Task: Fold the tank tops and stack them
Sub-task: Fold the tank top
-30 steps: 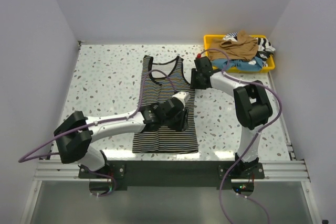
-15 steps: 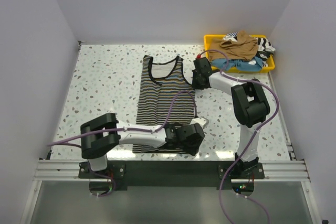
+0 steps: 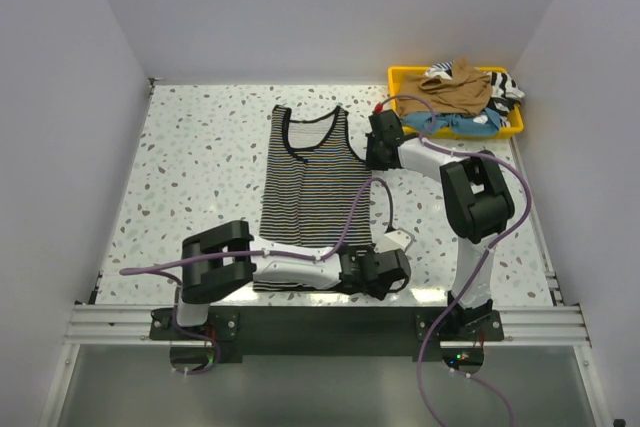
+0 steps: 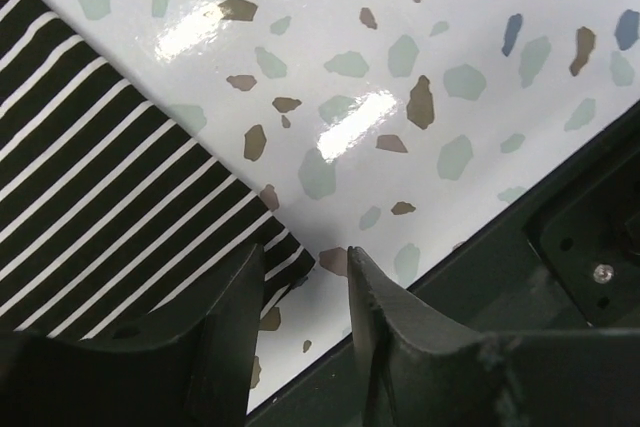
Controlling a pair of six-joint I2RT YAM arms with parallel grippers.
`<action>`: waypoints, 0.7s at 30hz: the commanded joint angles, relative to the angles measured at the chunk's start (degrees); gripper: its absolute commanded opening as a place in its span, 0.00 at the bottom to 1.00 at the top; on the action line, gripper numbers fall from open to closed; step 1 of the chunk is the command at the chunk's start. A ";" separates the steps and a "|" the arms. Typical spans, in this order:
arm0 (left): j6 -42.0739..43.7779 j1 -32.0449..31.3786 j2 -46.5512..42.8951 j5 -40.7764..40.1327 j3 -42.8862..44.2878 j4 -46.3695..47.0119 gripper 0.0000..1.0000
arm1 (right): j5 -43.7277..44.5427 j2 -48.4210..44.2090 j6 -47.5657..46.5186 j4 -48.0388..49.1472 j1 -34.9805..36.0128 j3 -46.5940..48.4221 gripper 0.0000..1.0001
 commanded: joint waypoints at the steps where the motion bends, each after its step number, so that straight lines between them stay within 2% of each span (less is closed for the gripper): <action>1: -1.52 -0.57 1.66 -5.04 2.30 -2.72 0.40 | 0.62 -0.57 -0.08 0.84 -0.33 -0.86 0.02; 5: -1.16 -0.74 2.81 -4.26 2.65 -2.47 0.24 | 1.06 -0.66 -0.08 0.75 -0.42 -1.04 0.01; 6: -1.16 -1.09 2.72 -4.08 2.74 -2.38 0.15 | 1.32 -0.74 -0.08 0.58 -0.42 -0.95 0.01; 9: -0.64 -2.14 1.06 -3.64 2.65 -2.20 0.00 | 2.37 -1.36 0.00 0.14 -0.42 -1.04 0.00; 14: -0.63 -2.76 -5.96 0.84 -3.56 2.80 0.00 | 6.05 -4.43 0.44 -1.79 -0.60 -2.09 0.00; 21: -4.85 -2.85 -19.76 1.37 -14.56 6.24 0.00 | 8.26 -9.35 2.11 -4.08 -0.60 -3.77 0.00</action>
